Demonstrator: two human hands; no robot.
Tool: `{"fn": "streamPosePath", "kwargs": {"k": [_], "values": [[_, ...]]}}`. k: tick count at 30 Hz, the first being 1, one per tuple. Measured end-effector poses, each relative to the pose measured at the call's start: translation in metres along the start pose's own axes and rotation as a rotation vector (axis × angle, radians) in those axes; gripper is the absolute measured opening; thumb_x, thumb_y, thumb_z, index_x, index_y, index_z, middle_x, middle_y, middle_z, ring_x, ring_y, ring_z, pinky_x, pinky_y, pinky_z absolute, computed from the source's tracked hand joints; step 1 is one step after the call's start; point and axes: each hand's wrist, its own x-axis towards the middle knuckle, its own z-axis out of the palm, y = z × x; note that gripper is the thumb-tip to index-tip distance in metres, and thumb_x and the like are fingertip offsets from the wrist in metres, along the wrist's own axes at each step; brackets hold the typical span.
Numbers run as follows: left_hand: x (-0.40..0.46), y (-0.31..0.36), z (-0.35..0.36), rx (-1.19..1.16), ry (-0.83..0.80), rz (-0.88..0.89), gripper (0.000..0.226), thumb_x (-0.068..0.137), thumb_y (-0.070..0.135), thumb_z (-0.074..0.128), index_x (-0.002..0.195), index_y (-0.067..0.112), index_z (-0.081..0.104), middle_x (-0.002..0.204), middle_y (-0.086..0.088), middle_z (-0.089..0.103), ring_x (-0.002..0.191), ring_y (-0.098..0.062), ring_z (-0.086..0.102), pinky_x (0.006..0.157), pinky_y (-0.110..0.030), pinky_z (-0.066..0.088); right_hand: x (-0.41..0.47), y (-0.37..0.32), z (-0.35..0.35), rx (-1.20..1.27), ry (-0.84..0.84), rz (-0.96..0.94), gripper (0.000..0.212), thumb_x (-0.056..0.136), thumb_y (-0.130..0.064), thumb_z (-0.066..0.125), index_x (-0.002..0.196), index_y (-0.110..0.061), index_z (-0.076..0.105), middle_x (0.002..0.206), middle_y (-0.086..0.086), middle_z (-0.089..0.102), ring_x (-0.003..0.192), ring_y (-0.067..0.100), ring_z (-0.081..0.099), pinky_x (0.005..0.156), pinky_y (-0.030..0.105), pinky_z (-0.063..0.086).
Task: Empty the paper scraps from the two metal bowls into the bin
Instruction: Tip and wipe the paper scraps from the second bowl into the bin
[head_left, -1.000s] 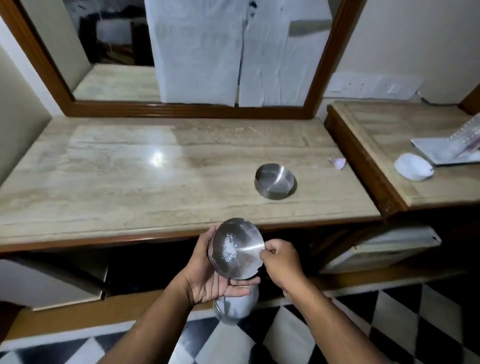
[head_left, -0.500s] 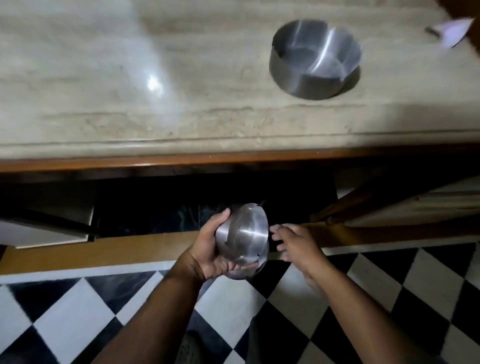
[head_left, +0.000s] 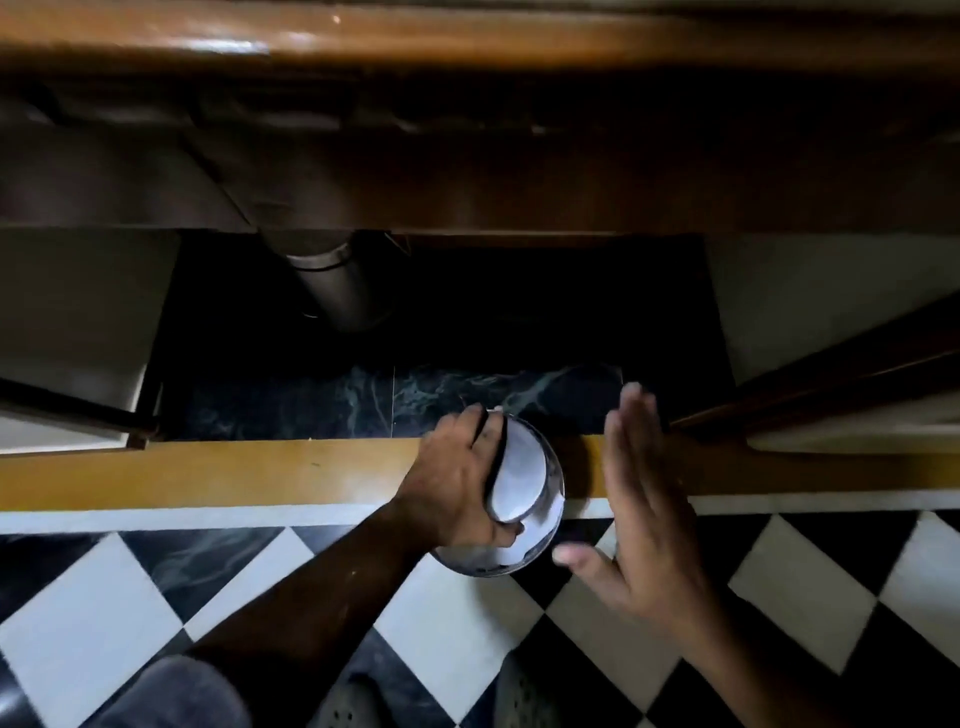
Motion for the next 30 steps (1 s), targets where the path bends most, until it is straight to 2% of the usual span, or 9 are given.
{"fn": "streamPosePath", "kwargs": {"k": [3,8,10,14,15,18,20,25,30], "values": [[0.001,-0.003,0.013,0.006,0.063,0.078,0.123,0.050,0.068,0.064,0.148,0.000,0.035,0.144,-0.023,0.045,0.123,-0.041,0.049,0.106,-0.049,0.042,-0.009,-0.003,0.008,-0.091,0.032,-0.104,0.101,0.083,-0.076,0.019,0.152,-0.007,-0.008,0.161,0.011,-0.016,0.149,0.039,0.000,0.123,0.044,0.008],[0.001,-0.006,0.023,-0.041,0.099,0.137,0.122,0.049,0.068,0.071,0.144,-0.004,0.043,0.139,-0.024,0.052,0.124,-0.041,0.052,0.105,-0.048,0.045,-0.029,0.012,0.059,-0.361,-0.590,-0.024,0.122,0.066,-0.093,0.030,0.150,-0.005,0.024,0.161,0.012,0.002,0.148,0.029,0.017,0.113,0.042,0.015],[-0.002,-0.012,0.026,-0.070,0.092,0.109,0.123,0.048,0.067,0.076,0.142,-0.007,0.045,0.138,-0.025,0.053,0.123,-0.042,0.054,0.104,-0.049,0.046,-0.027,0.009,0.053,-0.343,-0.548,-0.025,0.121,0.068,-0.092,0.027,0.150,-0.004,0.023,0.161,0.012,0.006,0.149,0.027,0.012,0.115,0.039,0.013],[-0.006,-0.012,0.030,-0.046,0.062,0.122,0.128,0.046,0.069,0.069,0.147,0.000,0.032,0.142,-0.024,0.049,0.126,-0.043,0.051,0.103,-0.053,0.045,-0.016,-0.002,0.027,-0.246,-0.186,-0.051,0.112,0.076,-0.081,0.024,0.150,0.002,0.009,0.159,0.024,0.002,0.149,0.036,0.006,0.122,0.045,0.015],[-0.005,-0.009,0.031,-0.057,0.077,0.118,0.128,0.047,0.069,0.068,0.148,0.000,0.031,0.144,-0.023,0.048,0.128,-0.042,0.050,0.104,-0.053,0.044,-0.017,-0.002,0.029,-0.251,-0.203,-0.054,0.112,0.077,-0.081,0.023,0.149,0.003,0.008,0.159,0.023,0.002,0.149,0.037,0.006,0.122,0.047,0.015],[-0.002,-0.003,0.036,-0.113,0.119,0.124,0.125,0.049,0.066,0.071,0.147,-0.001,0.034,0.141,-0.022,0.052,0.127,-0.040,0.053,0.103,-0.050,0.046,-0.025,0.010,0.055,-0.357,-0.556,-0.070,0.124,0.067,-0.092,0.028,0.150,-0.001,0.019,0.160,0.018,0.002,0.149,0.033,0.012,0.116,0.049,0.029],[-0.006,-0.004,0.039,-0.140,0.126,0.101,0.123,0.048,0.064,0.072,0.145,0.001,0.031,0.138,-0.025,0.053,0.123,-0.041,0.055,0.101,-0.050,0.048,-0.025,0.012,0.064,-0.384,-0.618,-0.041,0.124,0.065,-0.093,0.034,0.147,-0.001,0.030,0.158,0.015,0.012,0.146,0.031,0.024,0.116,0.046,0.026],[0.004,-0.018,0.046,-0.150,0.196,0.112,0.125,0.052,0.063,0.074,0.147,-0.003,0.028,0.144,-0.025,0.049,0.129,-0.042,0.050,0.106,-0.052,0.043,-0.012,0.000,0.048,-0.279,-0.139,-0.070,0.118,0.073,-0.083,0.040,0.148,0.004,0.016,0.158,0.025,0.011,0.149,0.035,0.008,0.123,0.041,0.013],[0.004,-0.015,0.060,-0.115,0.108,0.085,0.122,0.050,0.063,0.072,0.145,-0.005,0.038,0.137,-0.020,0.056,0.122,-0.038,0.056,0.104,-0.049,0.047,-0.025,0.022,0.083,-0.345,-0.646,-0.098,0.124,0.061,-0.084,0.052,0.151,-0.008,0.013,0.163,0.009,0.004,0.147,0.015,-0.018,0.123,0.041,0.006]]}}
